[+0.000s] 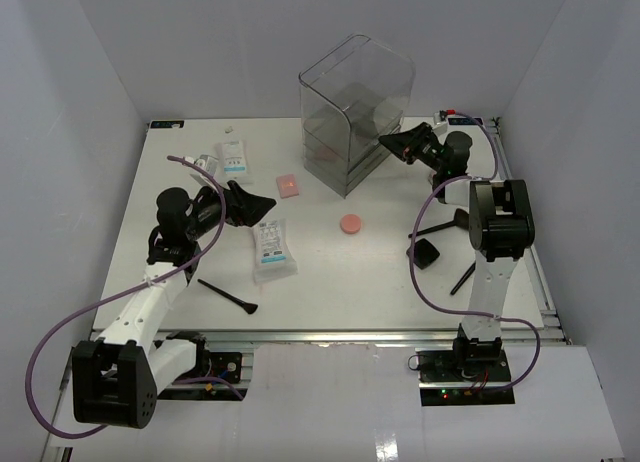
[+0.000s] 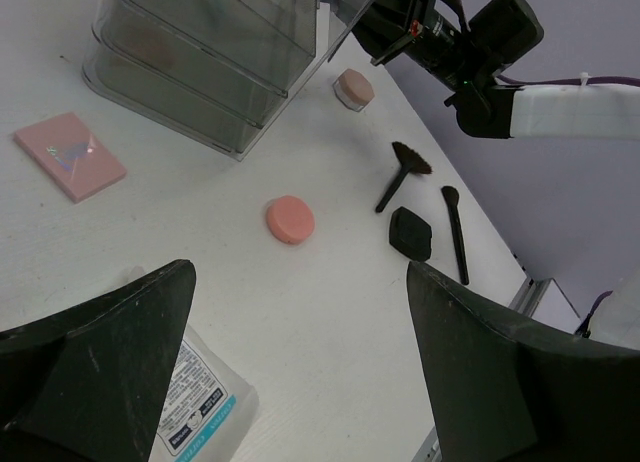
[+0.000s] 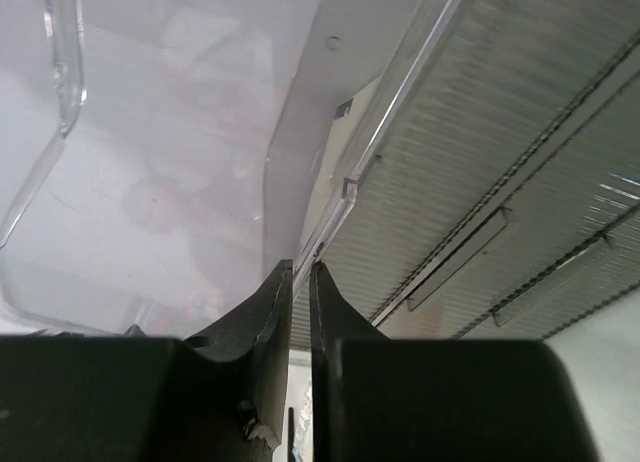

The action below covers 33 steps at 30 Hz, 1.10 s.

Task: Organize the makeup

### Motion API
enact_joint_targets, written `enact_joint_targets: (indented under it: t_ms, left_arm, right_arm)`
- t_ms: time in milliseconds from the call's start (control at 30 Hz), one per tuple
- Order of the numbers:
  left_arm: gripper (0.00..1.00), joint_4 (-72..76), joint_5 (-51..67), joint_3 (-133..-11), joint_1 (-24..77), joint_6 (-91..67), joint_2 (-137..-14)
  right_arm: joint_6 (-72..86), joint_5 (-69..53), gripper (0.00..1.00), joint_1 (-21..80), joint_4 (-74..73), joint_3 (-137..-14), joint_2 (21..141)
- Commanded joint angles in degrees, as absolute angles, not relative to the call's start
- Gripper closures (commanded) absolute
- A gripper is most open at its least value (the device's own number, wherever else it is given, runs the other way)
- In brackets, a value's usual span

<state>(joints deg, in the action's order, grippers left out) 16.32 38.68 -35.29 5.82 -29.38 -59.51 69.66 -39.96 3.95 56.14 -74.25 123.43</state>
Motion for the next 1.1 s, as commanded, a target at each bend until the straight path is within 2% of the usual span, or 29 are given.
enact_joint_targets:
  t_ms: [0,200,367,767,1067]
  left_arm:
    - [0.02,19.73,40.11,-34.68,7.34,-27.87,-58.34]
    - [0.02,21.35,37.94,-34.93,12.2,-26.64,-57.2]
    - [0.02,21.86,32.08,-38.07,20.99,-24.9,-58.39]
    - [0.03,27.16,20.05,-55.76,35.38,-24.49,-77.99]
    - [0.05,26.73,15.84,-66.54,38.13,-26.52,-89.06]
  right_arm:
    - [69.55,-39.29,0.92,1.85,64.41,-67.35,113.49]
    - [70.5,-38.79,0.92,0.77,65.37,-58.78,105.16]
    - [70.33,-37.75,0.91,0.7,63.63,-55.49,98.64]
    - [68.79,-36.86,0.91,0.7,58.57,-52.77,90.01]
    - [68.82,-36.73,0.91,0.7,56.8,-52.81,86.78]
